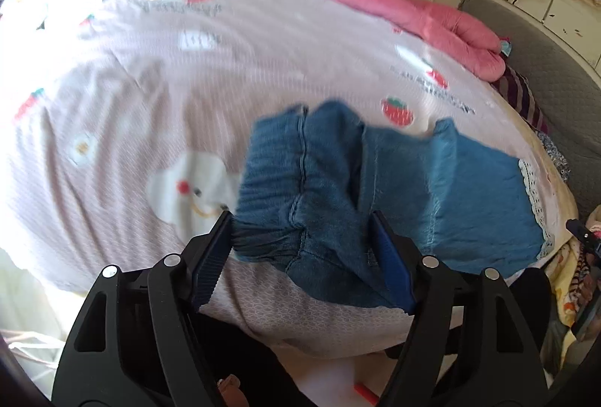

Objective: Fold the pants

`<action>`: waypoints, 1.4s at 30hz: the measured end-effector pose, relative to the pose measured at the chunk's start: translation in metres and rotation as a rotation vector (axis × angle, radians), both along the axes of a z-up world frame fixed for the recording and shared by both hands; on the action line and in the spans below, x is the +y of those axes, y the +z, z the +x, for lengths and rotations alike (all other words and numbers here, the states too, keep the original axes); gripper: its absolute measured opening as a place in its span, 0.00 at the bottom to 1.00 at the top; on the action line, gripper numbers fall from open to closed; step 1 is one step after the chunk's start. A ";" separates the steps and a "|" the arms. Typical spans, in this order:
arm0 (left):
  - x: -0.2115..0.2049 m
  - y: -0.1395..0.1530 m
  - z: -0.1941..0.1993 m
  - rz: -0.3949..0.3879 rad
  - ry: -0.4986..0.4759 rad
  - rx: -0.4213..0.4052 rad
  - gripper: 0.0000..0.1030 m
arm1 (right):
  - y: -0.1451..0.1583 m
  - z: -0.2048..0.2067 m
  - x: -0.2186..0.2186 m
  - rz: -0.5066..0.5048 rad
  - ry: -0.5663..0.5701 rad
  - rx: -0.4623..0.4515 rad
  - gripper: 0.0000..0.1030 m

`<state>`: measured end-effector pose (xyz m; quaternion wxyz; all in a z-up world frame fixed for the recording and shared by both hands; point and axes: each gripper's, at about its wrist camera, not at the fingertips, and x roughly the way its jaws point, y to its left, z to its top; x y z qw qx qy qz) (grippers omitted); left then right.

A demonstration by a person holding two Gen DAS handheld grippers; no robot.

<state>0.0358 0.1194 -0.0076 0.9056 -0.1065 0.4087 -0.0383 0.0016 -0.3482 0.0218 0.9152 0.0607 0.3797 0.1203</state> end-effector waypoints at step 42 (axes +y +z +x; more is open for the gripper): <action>-0.159 0.034 0.060 0.123 -0.334 -0.133 0.91 | -0.004 0.024 0.010 0.028 -0.030 0.002 0.85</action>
